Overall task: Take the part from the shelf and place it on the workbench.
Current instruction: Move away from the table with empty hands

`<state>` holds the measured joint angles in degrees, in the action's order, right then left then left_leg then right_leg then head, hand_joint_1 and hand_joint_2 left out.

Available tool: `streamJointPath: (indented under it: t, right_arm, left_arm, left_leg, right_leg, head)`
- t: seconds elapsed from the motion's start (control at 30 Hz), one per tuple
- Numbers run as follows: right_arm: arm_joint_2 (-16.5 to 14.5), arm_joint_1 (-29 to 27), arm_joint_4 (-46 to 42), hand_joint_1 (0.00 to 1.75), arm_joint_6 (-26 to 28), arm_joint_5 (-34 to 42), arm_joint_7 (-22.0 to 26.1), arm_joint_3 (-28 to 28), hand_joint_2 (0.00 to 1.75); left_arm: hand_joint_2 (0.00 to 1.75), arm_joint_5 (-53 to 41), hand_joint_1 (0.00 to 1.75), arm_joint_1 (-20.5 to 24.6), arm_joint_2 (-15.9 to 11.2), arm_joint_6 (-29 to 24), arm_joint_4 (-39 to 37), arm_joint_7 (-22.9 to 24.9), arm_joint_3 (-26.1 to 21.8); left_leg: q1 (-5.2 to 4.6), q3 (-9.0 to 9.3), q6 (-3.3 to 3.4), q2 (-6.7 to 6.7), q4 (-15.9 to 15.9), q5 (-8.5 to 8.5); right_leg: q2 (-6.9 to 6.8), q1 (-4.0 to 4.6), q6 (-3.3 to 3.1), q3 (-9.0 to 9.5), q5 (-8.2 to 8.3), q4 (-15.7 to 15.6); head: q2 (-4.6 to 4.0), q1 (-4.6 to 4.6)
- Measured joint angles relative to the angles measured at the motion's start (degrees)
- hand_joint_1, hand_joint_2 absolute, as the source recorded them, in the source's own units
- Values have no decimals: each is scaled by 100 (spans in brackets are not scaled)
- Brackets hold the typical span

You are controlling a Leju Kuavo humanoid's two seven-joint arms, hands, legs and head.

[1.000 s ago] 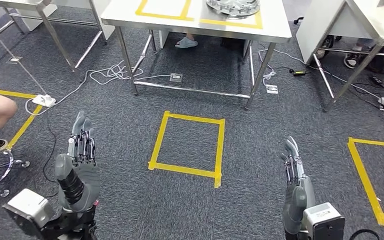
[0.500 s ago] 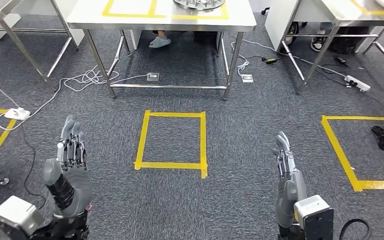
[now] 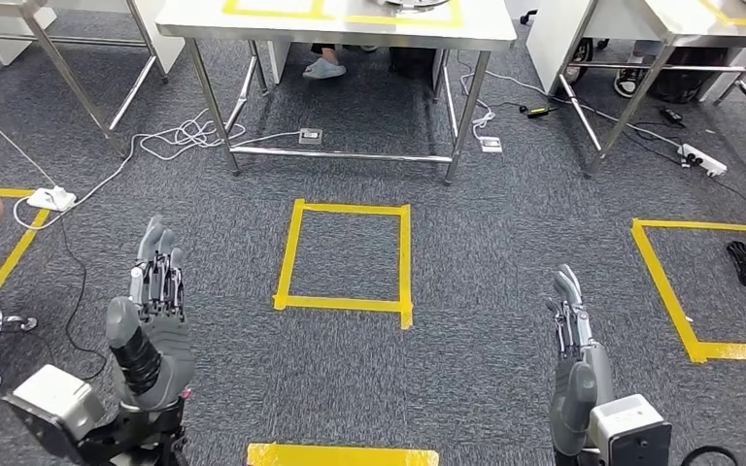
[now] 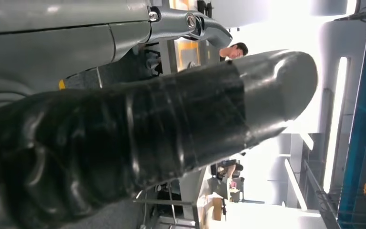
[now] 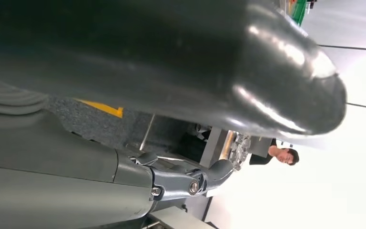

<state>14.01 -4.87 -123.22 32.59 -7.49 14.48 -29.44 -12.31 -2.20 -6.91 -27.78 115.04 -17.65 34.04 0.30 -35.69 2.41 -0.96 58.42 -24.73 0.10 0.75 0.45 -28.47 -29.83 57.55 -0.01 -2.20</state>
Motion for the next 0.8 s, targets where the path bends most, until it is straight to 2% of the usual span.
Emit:
streamJointPath:
  t: [0.03, 0.1, 0.13, 0.17, 0.2, 0.23, 0.27, 0.3, 0.33, 0.37, 0.43, 0.47, 0.5, 0.53, 0.6, 0.67, 0.73, 0.8]
  right_arm:
    - [1, 6, -1, 0, 1, -1, 1, 1, 0]
    - [0, 6, -1, 0, 4, -3, 1, 1, 0]
    - [-1, 6, -1, 0, 9, -7, -1, 1, 0]
    - [-3, 7, 0, 0, 14, -12, -4, 0, 0]
    - [-4, 6, 1, 0, 20, -20, -8, 0, 0]
    - [-4, 3, 1, 0, 25, -33, -15, 0, 0]
    - [-4, -2, 2, 0, 30, -60, -38, -1, 0]
    - [-4, -7, 3, 0, 36, -114, -81, -1, 0]
    - [-4, -9, 6, 0, 47, -202, -148, -2, 0]
    - [-4, -10, 10, 0, 61, -309, -222, -3, 0]
    - [-4, -11, 16, 0, 95, -492, -332, -5, 0]
    - [-4, -11, 17, 0, 109, -550, -355, -9, 0]
    - [-4, -11, 17, 0, 120, -593, -369, -13, 0]
    - [-4, -10, 17, 0, 134, -638, -378, -19, 0]
    - [-5, -7, 17, 0, 156, -715, -399, -40, 0]
    - [-6, -1, 17, 0, 175, -756, -415, -61, 0]
    - [-5, 8, 17, 0, 186, -775, -425, -83, 0]
    - [-4, 12, 17, 0, 188, -796, -454, -105, 0]
  left_arm:
    - [0, 0, 0, 0, 1, 0, 1, -1, -1]
    - [0, 0, 0, 0, 1, -2, 1, -1, -1]
    - [0, 0, 0, 0, 1, -7, 1, -1, -2]
    - [0, 0, 0, 0, -1, -11, 1, -1, -2]
    - [0, 4, 0, -2, -2, -15, 0, -1, -3]
    - [0, 16, 0, -4, -2, -19, 0, -3, -3]
    - [0, 34, 0, -7, -2, -23, 0, -13, -4]
    - [0, 59, 0, -11, -4, -29, -1, -27, -5]
    - [0, 81, 0, -13, -9, -38, -2, -43, -7]
    - [0, 94, 0, -15, -15, -49, -2, -57, -8]
    - [0, 101, 0, -14, -29, -71, -1, -68, -11]
    - [0, 101, 0, -11, -33, -80, -1, -69, -13]
    - [0, 101, 0, -9, -36, -87, 1, -68, -15]
    - [0, 101, 0, -7, -37, -92, 2, -65, -20]
    - [0, 108, 0, -12, -44, -92, 3, -60, -31]
    - [0, 119, 0, -16, -50, -87, 2, -59, -38]
    - [0, 130, 0, -14, -52, -79, 2, -62, -39]
    - [0, 136, 0, -15, -52, -72, 1, -63, -40]
  left_leg:
    - [11, -13, -38, -13, -9, 39]
    - [26, -26, -111, -21, -24, 87]
    - [26, -61, -145, -2, 19, 23]
    - [26, -122, -177, 24, 154, -131]
    - [36, -221, -210, 52, 407, -357]
    - [48, -335, -249, 70, 740, -600]
    - [66, -433, -283, 76, 1087, -771]
    - [84, -482, -317, 76, 1338, -825]
    - [103, -440, -350, 73, 1401, -769]
    - [124, -301, -383, 62, 1263, -642]
    - [164, 117, -444, 0, 668, -406]
    - [160, 318, -475, -66, 382, -397]
    - [152, 431, -465, -111, 216, -409]
    - [145, 489, -428, -133, 119, -459]
    - [139, 461, -281, -77, 100, -499]
    - [147, 414, -172, 5, 101, -483]
    - [147, 374, -102, 77, 97, -438]
    - [126, 321, -51, 157, 98, -401]
  right_leg:
    - [-11, 23, -29, 39, -26, -111]
    - [-14, 26, -61, 25, 56, -226]
    - [-18, 9, -73, 39, 118, -289]
    - [-23, -14, -90, 48, 185, -348]
    - [-27, -34, -94, 40, 243, -379]
    - [-24, -39, -106, 0, 286, -383]
    - [-26, -45, -109, -52, 322, -371]
    - [-35, -53, -96, -114, 354, -353]
    - [-50, -67, -82, -174, 377, -326]
    - [-69, -86, -61, -226, 391, -290]
    - [-105, -124, -14, -296, 392, -209]
    - [-121, -126, 19, -328, 380, -163]
    - [-139, -117, 53, -360, 367, -108]
    - [-159, -100, 86, -392, 354, -49]
    - [-221, -82, 138, -443, 349, 39]
    - [-229, -99, 189, -526, 286, 137]
    - [-154, -115, 238, -731, 1, 577]
    - [-104, -116, 249, -1027, -355, 1319]
  head:
    - [0, -2]
    - [-1, -25]
    - [-2, -20]
    - [-2, 5]
    - [-2, 39]
    - [-1, 80]
    - [-1, 112]
    - [0, 137]
    - [0, 158]
    - [-1, 177]
    - [-1, 202]
    - [-1, 221]
    - [-1, 251]
    - [0, 266]
    - [0, 251]
    - [-1, 189]
    - [-1, 125]
    - [0, 47]
